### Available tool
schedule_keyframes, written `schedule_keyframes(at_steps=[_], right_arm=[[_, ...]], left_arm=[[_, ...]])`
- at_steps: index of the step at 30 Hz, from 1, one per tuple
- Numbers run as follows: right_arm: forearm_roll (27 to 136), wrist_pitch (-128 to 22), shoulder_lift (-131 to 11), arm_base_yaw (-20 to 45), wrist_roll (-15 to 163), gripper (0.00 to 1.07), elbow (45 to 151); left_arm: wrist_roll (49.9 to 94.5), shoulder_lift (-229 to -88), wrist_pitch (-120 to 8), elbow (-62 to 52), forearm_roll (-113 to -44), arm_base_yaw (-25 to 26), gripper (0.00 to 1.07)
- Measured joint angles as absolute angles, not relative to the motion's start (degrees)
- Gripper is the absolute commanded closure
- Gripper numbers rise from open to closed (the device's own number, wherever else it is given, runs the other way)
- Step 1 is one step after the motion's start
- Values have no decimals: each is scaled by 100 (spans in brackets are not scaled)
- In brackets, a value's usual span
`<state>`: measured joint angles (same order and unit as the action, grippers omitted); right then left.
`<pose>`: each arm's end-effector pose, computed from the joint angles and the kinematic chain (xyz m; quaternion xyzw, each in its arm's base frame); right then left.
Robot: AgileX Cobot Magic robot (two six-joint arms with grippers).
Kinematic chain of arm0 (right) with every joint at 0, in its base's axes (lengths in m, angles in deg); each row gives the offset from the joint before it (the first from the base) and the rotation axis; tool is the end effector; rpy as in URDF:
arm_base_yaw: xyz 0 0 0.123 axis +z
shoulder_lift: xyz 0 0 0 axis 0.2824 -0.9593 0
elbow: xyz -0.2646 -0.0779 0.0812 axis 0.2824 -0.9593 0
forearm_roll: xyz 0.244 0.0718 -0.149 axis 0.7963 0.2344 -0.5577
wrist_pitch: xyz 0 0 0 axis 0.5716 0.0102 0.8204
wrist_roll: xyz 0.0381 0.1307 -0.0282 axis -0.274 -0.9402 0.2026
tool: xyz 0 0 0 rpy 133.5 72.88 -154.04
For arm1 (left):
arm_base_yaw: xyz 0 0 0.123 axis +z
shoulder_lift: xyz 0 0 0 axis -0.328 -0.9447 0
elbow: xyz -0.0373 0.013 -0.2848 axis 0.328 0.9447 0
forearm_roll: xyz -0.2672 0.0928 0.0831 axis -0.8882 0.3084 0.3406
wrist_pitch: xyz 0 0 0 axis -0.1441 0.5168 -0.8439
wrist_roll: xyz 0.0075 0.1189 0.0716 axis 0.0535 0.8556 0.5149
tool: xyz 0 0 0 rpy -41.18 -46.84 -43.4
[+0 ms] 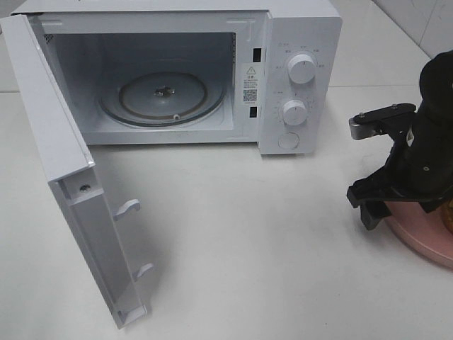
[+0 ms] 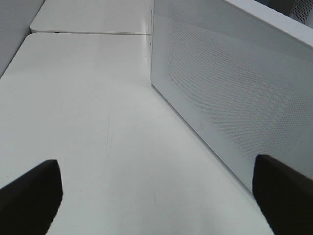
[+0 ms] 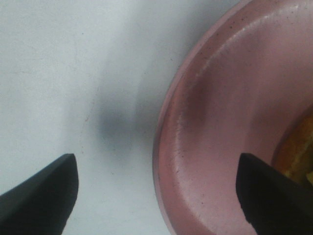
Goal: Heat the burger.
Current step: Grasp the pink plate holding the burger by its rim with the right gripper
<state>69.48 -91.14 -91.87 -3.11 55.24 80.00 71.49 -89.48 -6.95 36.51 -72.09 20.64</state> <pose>0.3276 0.0608 0.0620 -0.0710 0.9918 -0.0435 0.0966 0.0731 -0.0154 0.2802 0.0140 0.8452 -0.0509 0.5318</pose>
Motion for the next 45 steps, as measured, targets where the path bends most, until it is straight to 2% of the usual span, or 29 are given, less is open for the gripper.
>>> schedule_keyframes(at_steps=[33, 38, 39, 40, 41, 42, 43, 44, 45], right_arm=[[7217, -8426, -9915, -609, 5942, 29, 8023], [7223, -8426, -9926, -609, 5965, 42, 8041], [7217, -8426, -9926, -609, 5965, 52, 8046], [7217, -8426, -9926, -609, 5965, 52, 8046], [7194, -8421, -9926, -609, 5959, 63, 8046], [7183, -8421, -9926, -609, 5959, 69, 8046], [7183, -8421, -9926, -609, 5959, 69, 8046], [7154, -8426, -9926, -609, 5959, 82, 8046], [7154, -8426, -9926, -609, 5959, 82, 8046]], left_arm=[[7149, -8948, -695, 3651, -7209, 2064, 9], [7149, -8948, -695, 3651, -7209, 2064, 9], [7149, -8948, -695, 3651, -7209, 2064, 9], [7149, -8948, -695, 3651, -7209, 2064, 9], [7149, -8948, -695, 3651, -7209, 2064, 9], [7149, -8948, -695, 3651, -7209, 2064, 9], [7149, -8948, -695, 3651, -7209, 2064, 9], [7149, -8948, -695, 3651, -7209, 2064, 9], [7149, -8948, -695, 3651, -7209, 2064, 9]])
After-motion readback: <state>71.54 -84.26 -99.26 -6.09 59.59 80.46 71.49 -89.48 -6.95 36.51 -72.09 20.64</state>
